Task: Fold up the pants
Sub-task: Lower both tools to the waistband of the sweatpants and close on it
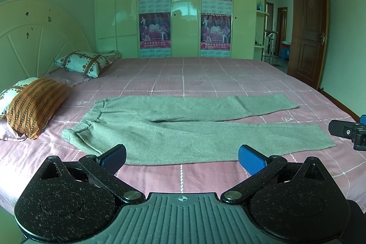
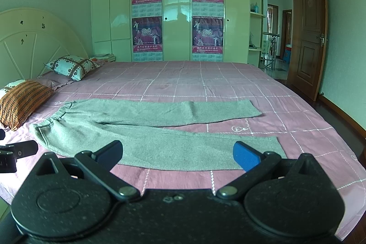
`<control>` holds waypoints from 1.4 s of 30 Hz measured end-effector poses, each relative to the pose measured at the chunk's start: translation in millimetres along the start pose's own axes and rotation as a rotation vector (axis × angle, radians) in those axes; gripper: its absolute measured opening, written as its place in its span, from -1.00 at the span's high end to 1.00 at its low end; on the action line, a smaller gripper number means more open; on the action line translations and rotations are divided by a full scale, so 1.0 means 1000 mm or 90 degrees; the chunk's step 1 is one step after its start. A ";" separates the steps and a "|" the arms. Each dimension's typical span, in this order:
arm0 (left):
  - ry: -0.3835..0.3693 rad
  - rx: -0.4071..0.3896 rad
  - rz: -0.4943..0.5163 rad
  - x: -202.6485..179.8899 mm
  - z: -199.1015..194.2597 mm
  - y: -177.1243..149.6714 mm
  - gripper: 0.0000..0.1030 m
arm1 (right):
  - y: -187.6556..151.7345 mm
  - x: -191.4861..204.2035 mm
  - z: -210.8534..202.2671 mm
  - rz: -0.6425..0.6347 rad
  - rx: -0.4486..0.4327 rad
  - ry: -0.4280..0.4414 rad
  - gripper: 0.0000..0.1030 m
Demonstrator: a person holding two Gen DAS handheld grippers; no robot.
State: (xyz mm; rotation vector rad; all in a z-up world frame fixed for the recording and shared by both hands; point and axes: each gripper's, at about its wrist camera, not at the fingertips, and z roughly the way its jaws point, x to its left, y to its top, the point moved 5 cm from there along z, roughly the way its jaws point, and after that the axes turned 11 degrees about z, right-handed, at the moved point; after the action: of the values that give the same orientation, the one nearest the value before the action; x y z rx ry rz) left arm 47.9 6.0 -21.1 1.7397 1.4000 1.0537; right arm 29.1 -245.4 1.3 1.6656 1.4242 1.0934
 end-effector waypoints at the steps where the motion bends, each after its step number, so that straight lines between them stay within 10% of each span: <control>1: 0.002 0.005 -0.001 0.001 0.001 0.000 -1.00 | 0.000 0.000 0.000 0.000 0.000 0.000 -0.89; 17: 0.099 0.050 -0.042 0.113 0.092 0.015 -1.00 | 0.035 0.002 0.072 0.032 0.027 0.051 -0.89; 24: 0.109 0.121 -0.060 0.213 0.212 0.039 -1.00 | 0.086 0.004 0.158 0.042 0.003 0.094 -0.85; 29: 0.110 0.190 -0.022 0.262 0.331 0.047 -1.00 | 0.110 0.021 0.263 0.021 0.066 0.117 -0.44; 33: 0.098 0.245 -0.052 0.295 0.419 0.039 -0.24 | 0.107 0.045 0.344 -0.018 0.112 0.113 -0.21; 42: 0.070 0.284 -0.069 0.335 0.562 0.014 -0.23 | 0.081 0.097 0.491 -0.106 0.199 0.124 0.15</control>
State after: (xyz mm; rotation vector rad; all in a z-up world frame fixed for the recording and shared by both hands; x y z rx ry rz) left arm 588.5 325.8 -205.0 1.9045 1.8886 0.8317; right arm 514.1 -151.2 -114.8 1.6450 1.9048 1.0000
